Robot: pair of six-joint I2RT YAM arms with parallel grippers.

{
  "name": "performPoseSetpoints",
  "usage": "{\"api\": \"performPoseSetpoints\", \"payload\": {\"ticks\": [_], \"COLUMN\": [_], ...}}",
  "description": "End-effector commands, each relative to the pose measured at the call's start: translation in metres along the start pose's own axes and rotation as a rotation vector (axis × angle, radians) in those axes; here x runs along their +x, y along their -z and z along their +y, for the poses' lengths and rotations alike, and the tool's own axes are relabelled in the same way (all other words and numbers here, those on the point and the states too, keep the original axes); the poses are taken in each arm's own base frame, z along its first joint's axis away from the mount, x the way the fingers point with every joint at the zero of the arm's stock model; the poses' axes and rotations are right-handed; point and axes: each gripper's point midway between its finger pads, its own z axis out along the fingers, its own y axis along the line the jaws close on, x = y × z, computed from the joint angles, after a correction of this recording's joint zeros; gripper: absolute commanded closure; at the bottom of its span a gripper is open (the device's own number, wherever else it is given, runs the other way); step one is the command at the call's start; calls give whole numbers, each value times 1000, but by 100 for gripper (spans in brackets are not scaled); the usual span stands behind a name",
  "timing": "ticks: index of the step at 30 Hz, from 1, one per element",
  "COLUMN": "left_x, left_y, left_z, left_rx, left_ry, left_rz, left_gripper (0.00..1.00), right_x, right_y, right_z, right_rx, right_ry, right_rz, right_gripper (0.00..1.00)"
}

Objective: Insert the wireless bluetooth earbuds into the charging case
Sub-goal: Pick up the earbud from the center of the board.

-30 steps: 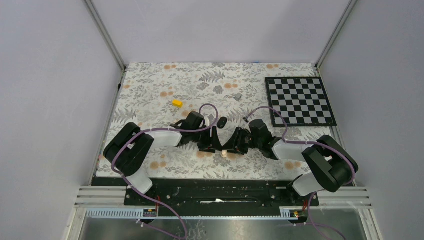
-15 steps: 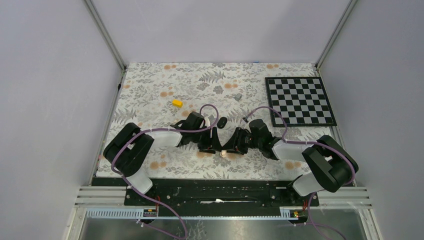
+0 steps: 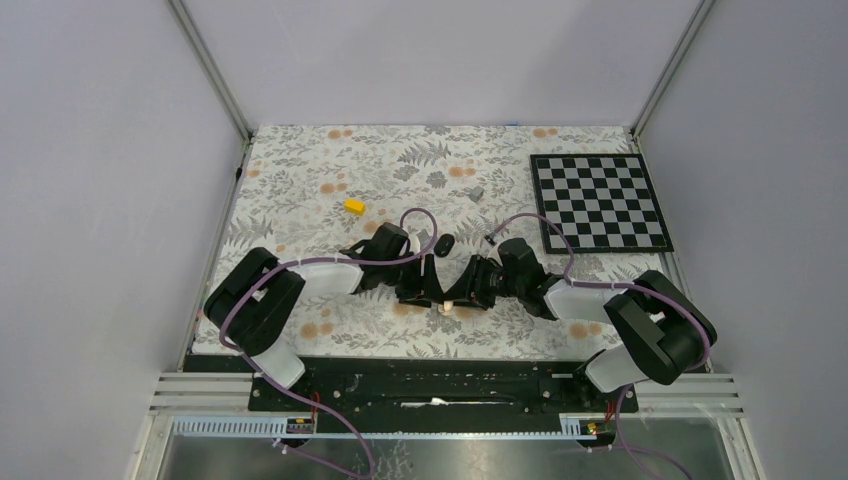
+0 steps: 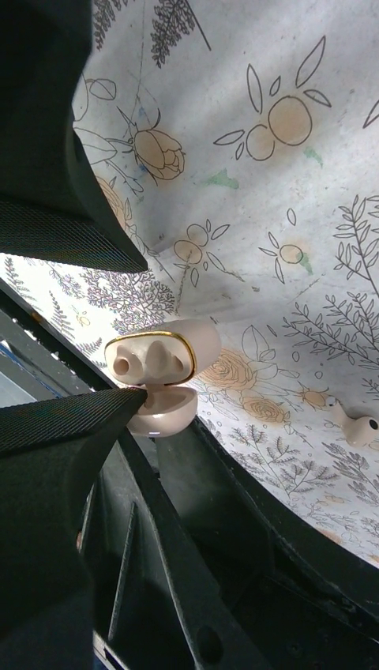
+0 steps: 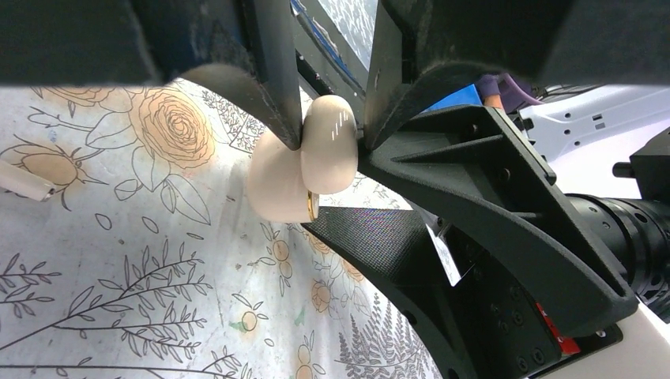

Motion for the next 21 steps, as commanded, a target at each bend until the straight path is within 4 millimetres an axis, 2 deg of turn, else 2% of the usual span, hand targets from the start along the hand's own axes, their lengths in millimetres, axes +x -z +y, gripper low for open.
{"api": "performPoseSetpoints", "payload": {"ticks": [1, 6, 10, 15, 21], "left_x": [-12, -12, -13, -12, -14], "left_y": [7, 7, 7, 9, 11], "left_z": [-27, -28, -28, -30, -31], "left_rx": [77, 81, 80, 82, 76], "left_ry": [-72, -74, -74, -78, -85], "left_rz": [-31, -29, -34, -38, -44], "left_gripper": [42, 42, 42, 42, 42], "right_x": [-8, -7, -6, -6, -6], "right_y": [0, 0, 1, 2, 2], "right_z": [21, 23, 22, 22, 22], "right_rx": [-67, -93, -95, -95, -97], "right_ry": [32, 21, 14, 11, 9], "right_rz": [-15, -16, -17, -22, -24], "right_gripper": [59, 61, 70, 90, 100]}}
